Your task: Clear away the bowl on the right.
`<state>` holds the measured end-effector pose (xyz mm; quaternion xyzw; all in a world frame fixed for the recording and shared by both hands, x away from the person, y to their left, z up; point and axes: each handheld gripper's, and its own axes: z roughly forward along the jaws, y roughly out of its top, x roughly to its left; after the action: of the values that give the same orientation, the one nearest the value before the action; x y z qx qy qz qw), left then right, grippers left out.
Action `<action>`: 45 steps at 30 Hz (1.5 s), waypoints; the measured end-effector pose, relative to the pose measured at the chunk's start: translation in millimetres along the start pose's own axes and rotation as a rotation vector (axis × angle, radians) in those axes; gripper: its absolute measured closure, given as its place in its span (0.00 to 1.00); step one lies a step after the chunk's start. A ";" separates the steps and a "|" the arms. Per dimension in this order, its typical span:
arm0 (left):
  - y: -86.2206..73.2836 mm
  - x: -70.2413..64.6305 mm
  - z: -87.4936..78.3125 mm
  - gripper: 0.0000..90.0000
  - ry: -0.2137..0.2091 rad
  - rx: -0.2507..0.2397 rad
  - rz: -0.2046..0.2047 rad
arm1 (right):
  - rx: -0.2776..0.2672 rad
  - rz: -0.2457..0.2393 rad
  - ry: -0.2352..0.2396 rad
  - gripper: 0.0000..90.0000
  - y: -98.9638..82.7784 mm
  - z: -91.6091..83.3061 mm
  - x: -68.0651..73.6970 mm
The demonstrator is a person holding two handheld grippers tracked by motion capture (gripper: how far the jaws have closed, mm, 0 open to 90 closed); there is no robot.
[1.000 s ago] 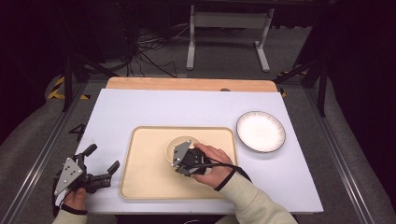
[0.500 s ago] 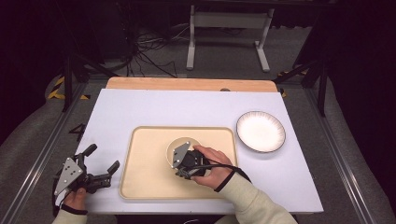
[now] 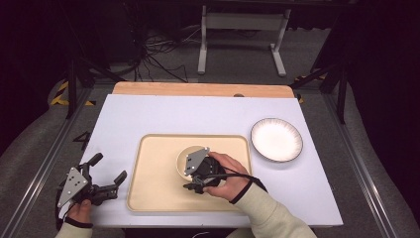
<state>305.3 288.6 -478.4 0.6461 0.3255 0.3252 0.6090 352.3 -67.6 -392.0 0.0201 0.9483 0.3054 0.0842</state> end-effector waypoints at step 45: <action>0.2 0.7 0.1 0.00 -0.003 0.003 -0.004 | -0.502 0.196 -0.196 0.31 -33.3 -56.2 0.4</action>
<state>305.8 289.1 -478.3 0.6469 0.3265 0.3227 0.6089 342.6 -127.0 -366.5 0.1197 0.8240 0.5337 0.1480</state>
